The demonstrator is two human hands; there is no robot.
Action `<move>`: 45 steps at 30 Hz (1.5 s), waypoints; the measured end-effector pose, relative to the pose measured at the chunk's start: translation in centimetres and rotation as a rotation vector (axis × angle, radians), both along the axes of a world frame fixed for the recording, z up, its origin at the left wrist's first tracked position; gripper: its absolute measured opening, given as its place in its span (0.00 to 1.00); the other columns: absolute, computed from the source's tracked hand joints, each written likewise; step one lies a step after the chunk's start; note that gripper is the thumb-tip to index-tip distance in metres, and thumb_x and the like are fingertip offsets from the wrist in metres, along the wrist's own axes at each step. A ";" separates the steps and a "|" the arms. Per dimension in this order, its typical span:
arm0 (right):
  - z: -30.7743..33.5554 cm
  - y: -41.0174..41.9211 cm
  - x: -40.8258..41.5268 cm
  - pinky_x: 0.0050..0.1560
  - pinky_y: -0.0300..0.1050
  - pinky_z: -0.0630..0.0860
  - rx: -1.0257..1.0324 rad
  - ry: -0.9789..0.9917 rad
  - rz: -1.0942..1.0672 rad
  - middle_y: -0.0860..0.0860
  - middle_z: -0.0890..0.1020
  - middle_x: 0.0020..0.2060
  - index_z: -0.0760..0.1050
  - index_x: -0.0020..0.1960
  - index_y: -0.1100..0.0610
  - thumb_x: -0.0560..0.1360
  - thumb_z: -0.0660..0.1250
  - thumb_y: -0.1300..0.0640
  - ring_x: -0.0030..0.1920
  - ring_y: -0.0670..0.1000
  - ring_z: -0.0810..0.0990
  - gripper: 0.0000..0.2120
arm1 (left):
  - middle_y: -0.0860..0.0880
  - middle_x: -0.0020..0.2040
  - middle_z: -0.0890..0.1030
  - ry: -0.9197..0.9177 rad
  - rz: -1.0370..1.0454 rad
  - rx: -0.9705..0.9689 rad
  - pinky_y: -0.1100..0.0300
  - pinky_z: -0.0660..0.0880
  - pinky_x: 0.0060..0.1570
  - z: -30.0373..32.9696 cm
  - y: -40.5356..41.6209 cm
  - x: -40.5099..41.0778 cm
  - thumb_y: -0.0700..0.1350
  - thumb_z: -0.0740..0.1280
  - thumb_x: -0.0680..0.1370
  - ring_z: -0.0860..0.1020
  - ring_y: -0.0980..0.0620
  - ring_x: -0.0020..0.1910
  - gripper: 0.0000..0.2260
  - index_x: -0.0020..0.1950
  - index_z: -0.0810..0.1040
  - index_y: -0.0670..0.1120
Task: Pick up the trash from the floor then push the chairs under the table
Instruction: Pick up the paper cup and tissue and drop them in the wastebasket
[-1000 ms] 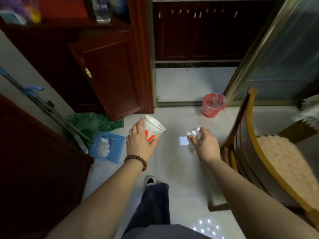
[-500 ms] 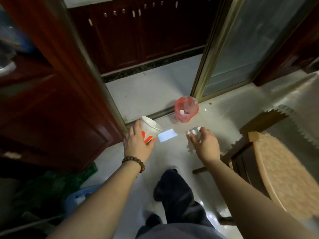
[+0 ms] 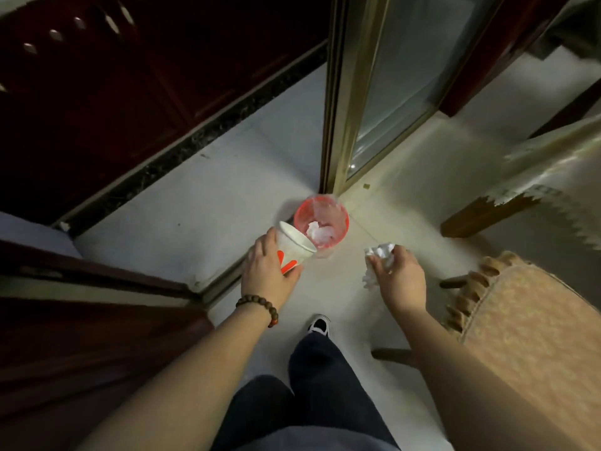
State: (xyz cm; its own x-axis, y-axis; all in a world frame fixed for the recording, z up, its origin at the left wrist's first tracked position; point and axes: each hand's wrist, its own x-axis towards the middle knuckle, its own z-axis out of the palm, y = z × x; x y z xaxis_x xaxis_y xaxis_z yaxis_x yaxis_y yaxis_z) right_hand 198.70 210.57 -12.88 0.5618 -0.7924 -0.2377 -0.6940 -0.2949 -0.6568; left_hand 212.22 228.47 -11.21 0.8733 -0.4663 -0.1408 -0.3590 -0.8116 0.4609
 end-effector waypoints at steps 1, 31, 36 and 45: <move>-0.5 -0.9 1.0 0.44 0.46 0.68 0.006 0.003 -0.020 0.56 0.78 0.48 0.74 0.53 0.59 0.75 0.65 0.46 0.49 0.57 0.75 0.17 | 0.44 0.68 0.69 0.009 -0.022 0.009 0.52 0.66 0.64 -0.7 -1.0 1.5 0.52 0.73 0.71 0.69 0.45 0.65 0.36 0.73 0.60 0.45; -34.0 -9.6 24.1 0.51 0.46 0.74 0.102 0.138 -0.078 0.54 0.78 0.54 0.73 0.60 0.57 0.74 0.66 0.45 0.52 0.55 0.76 0.21 | 0.45 0.77 0.57 0.307 -0.254 0.240 0.48 0.58 0.72 -36.7 -12.8 24.9 0.61 0.62 0.76 0.55 0.46 0.76 0.36 0.78 0.51 0.48; -36.8 -9.4 25.6 0.60 0.51 0.73 0.172 0.186 0.012 0.56 0.72 0.67 0.62 0.73 0.54 0.75 0.63 0.42 0.64 0.58 0.72 0.31 | 0.45 0.76 0.60 0.247 -0.266 0.218 0.48 0.57 0.73 -36.5 -11.6 25.2 0.58 0.62 0.77 0.56 0.47 0.75 0.34 0.77 0.53 0.47; -28.0 -9.6 21.0 0.70 0.50 0.62 0.139 0.226 -0.089 0.55 0.65 0.72 0.58 0.75 0.55 0.77 0.60 0.42 0.72 0.55 0.64 0.31 | 0.45 0.72 0.67 0.198 -0.342 0.163 0.46 0.65 0.69 -29.4 -15.0 23.7 0.65 0.55 0.74 0.64 0.46 0.71 0.34 0.75 0.59 0.49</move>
State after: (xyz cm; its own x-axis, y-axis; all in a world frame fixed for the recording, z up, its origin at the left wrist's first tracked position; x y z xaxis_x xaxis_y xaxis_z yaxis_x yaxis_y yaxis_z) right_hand 219.72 200.96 -40.92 0.4121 -0.7873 -0.4586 -0.8464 -0.1444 -0.5126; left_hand 235.94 213.44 -40.56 0.6208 -0.6823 -0.3861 -0.5381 -0.7290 0.4231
